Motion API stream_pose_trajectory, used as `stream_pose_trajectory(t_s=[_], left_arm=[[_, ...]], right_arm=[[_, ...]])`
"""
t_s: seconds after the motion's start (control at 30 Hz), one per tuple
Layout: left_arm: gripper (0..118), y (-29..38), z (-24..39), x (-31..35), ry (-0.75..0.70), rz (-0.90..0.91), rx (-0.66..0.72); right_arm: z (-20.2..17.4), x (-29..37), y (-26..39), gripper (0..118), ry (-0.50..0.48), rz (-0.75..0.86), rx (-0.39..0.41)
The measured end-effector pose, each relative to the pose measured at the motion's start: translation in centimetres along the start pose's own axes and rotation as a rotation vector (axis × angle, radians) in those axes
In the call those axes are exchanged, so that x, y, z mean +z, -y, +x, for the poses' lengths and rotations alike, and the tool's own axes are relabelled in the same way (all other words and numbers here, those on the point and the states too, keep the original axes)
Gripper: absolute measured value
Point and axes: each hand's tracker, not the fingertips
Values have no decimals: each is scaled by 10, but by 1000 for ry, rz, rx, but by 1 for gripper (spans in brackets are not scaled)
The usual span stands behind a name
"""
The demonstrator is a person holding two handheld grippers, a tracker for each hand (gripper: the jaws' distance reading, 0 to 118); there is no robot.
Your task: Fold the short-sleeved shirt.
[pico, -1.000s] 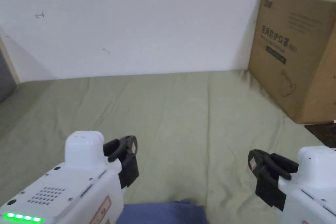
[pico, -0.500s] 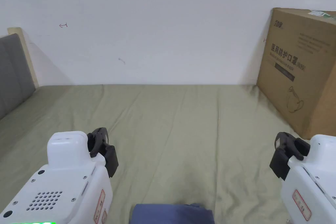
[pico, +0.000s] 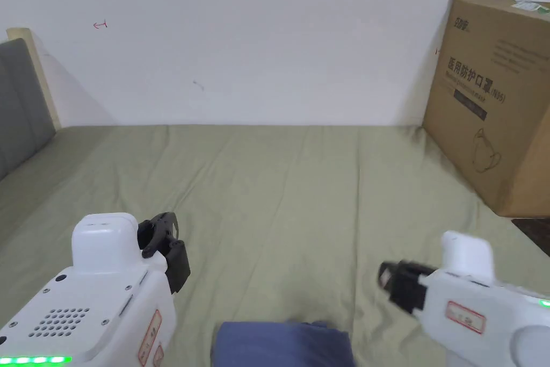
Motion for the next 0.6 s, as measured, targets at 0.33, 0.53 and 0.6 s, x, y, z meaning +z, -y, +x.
stream_pose_trajectory(t_s=[0.33,0.53,0.6], left_arm=[[3,55,-62,-49,81,-460,179],[24,112,-116,-98,269,-769,449],[69,134,-130,-111,395,-845,585]], right_arm=[[66,-131,75,2,26,-508,-105],[82,-135,78,2,24,-495,-254],[80,-134,79,2,22,-489,-248]])
